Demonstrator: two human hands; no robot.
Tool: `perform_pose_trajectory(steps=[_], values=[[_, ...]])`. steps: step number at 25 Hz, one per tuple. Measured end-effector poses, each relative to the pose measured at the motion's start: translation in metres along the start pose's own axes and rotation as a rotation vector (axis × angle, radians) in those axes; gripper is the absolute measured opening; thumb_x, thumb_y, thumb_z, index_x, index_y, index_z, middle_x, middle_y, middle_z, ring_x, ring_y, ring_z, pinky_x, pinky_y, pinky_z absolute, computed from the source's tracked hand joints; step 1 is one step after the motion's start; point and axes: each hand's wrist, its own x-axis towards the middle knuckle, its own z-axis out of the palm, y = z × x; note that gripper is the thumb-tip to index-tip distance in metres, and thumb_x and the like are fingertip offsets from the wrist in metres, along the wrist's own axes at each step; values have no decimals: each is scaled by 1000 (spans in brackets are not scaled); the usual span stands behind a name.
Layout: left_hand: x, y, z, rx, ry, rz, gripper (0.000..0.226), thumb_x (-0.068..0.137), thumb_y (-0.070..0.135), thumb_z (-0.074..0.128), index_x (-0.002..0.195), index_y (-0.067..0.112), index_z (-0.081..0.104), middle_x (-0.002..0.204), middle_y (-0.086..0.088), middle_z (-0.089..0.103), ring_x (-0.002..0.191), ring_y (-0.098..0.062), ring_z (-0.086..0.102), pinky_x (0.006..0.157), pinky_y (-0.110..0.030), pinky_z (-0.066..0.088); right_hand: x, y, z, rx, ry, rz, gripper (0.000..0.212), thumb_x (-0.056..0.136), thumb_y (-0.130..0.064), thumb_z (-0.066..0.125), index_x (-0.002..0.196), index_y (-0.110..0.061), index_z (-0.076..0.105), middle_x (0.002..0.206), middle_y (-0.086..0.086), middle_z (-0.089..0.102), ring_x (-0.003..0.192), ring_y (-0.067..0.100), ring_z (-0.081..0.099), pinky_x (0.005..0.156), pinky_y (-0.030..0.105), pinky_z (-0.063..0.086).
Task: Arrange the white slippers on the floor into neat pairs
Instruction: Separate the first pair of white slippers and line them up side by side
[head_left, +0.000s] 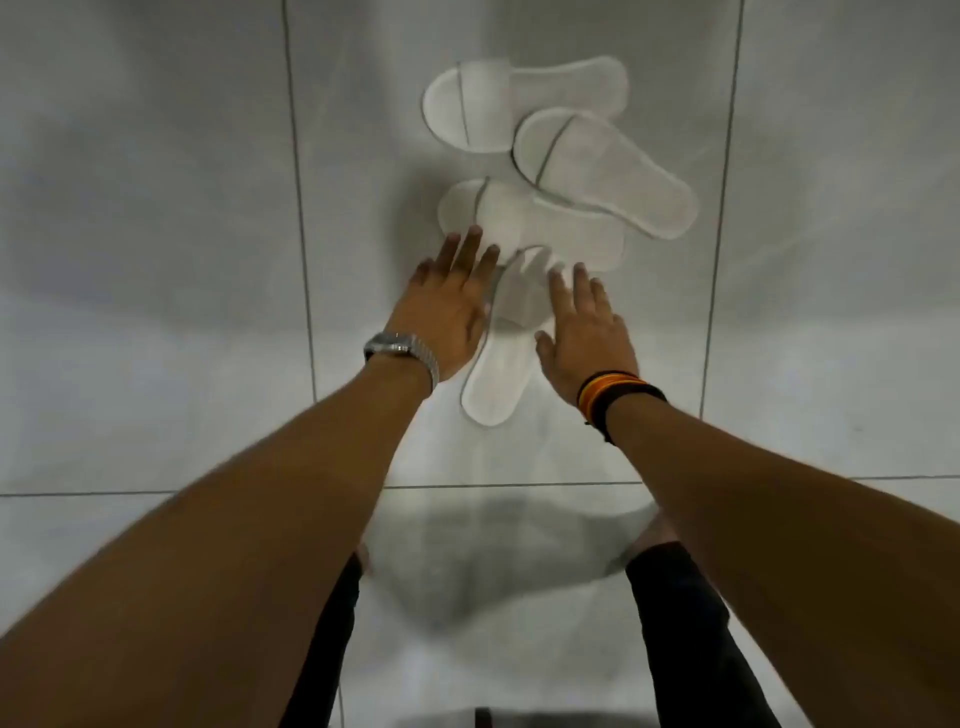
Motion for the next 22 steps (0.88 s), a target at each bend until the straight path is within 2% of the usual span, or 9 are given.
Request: perform_pose_trajectory(steps=[3,7,9,12,17,19,22], values=[[56,-16,30,46,-73,12,75,98,16,39,160,20,-3,168,-4,-13,156,-27,-4,125,-47,16,19,-8,52,95,-94,19,79,93,-30,52,155,-20,4,165,10,3,151,32,11,110,54,38],[87,-46,57,51,-178,-4,71,99,20,35,160,24,-2,168,2,-15,156,-22,-4,124,-50,18,28,-4,91,101,-132,7,82,92,-30,53,155,-21,1,165,7,-2,151,30,8,107,53,42],[81,-64,59,28,-162,0,71,99,18,35,160,26,-1,168,6,-14,156,-21,-2,123,-49,20,26,8,89,47,-139,-46,81,92,-29,53,155,-21,3,165,4,-2,151,28,9,106,52,43],[55,-85,54,30,-151,-69,67,100,21,32,160,26,3,169,5,-11,156,-21,2,122,-48,23,21,38,78,-31,-215,-104,76,93,-29,49,155,-23,6,165,-3,-3,152,25,6,110,54,37],[22,-132,37,72,-207,-180,63,99,25,43,157,16,19,169,-1,-6,154,-28,14,120,-50,31,42,78,49,-3,-223,27,62,94,-29,48,151,-21,24,165,-3,7,151,24,9,110,57,36],[19,-136,32,62,-227,-165,57,100,26,44,154,14,28,169,0,-5,153,-30,21,115,-50,38,57,75,42,60,-223,41,62,95,-28,47,152,-21,22,165,-2,5,151,26,7,113,53,33],[16,-122,32,36,-224,-42,49,100,31,45,147,17,40,170,3,1,150,-27,29,108,-51,45,83,45,38,110,-235,-8,66,96,-28,46,154,-21,17,165,-2,-1,152,27,2,118,46,26]])
